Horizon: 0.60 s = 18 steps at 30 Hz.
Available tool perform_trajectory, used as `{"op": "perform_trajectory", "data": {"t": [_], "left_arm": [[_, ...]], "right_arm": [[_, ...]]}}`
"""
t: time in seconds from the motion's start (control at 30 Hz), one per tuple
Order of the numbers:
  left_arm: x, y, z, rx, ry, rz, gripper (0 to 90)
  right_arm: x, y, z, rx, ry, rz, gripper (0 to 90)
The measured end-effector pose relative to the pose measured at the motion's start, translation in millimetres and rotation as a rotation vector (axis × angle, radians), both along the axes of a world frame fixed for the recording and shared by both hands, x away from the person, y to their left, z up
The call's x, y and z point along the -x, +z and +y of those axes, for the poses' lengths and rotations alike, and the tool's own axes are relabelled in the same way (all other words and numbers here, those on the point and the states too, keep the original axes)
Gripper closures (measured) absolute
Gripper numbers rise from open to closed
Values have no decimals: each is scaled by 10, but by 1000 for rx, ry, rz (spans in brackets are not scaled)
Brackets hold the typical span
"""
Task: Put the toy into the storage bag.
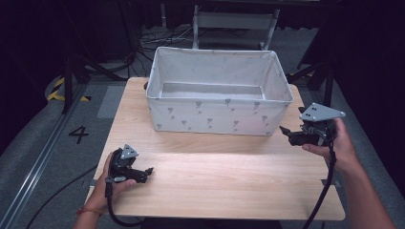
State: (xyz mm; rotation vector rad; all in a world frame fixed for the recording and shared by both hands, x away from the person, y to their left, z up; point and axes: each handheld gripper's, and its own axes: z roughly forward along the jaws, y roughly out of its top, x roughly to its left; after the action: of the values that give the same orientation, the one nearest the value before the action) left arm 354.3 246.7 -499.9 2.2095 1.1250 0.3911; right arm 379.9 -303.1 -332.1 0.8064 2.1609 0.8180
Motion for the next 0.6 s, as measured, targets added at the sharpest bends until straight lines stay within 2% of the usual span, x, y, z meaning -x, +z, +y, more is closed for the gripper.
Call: {"op": "perform_trajectory", "data": {"t": [0.27, 0.6], "left_arm": [[0, 1, 0, -1, 0, 1, 2], [0, 1, 1, -1, -1, 1, 2]], "right_arm": [[52, -181, -68, 31, -29, 21, 161], [128, -422, -138, 49, -23, 50, 161]]}}
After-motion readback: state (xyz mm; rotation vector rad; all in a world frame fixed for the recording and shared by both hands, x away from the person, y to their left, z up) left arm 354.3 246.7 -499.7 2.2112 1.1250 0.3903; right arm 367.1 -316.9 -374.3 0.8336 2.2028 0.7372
